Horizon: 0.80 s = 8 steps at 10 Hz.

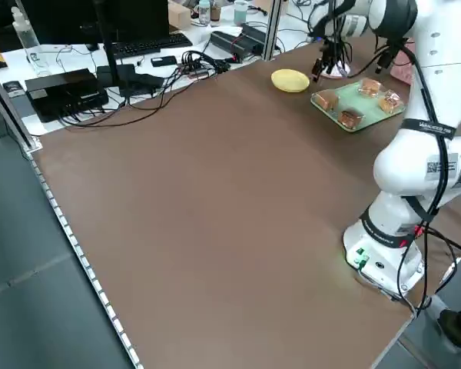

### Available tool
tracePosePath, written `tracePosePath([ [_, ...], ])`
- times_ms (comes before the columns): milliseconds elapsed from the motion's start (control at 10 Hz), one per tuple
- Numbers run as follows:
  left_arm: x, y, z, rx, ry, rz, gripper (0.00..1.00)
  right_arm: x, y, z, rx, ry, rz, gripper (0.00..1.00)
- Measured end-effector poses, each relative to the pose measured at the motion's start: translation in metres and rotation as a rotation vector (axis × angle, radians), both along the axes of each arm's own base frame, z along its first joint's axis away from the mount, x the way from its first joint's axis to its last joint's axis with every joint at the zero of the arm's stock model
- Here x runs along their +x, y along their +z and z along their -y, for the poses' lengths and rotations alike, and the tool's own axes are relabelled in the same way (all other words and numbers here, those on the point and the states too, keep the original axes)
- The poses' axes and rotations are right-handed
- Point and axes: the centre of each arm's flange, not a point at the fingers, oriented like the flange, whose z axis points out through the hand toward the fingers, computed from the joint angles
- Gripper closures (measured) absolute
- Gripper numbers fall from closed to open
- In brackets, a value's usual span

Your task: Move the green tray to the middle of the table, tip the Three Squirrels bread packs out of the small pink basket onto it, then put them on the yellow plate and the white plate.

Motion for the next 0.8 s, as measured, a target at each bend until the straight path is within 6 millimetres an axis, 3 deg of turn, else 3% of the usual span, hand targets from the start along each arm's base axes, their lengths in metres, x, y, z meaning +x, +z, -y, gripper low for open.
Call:
tracePosePath([
  [100, -0.006, -0.019, 0.013, 0.007, -0.006, -0.006, 0.00, 0.003, -0.009, 0.002, 0.000, -0.005, 0.002, 0.02],
  [300, -0.014, -0.039, 0.025, 0.015, -0.028, -0.017, 0.00, 0.005, -0.016, 0.001, -0.004, -0.005, -0.003, 0.02],
  [800, -0.022, -0.058, 0.028, 0.044, -0.057, -0.028, 0.00, -0.001, -0.046, -0.016, -0.009, 0.039, 0.002, 0.01],
])
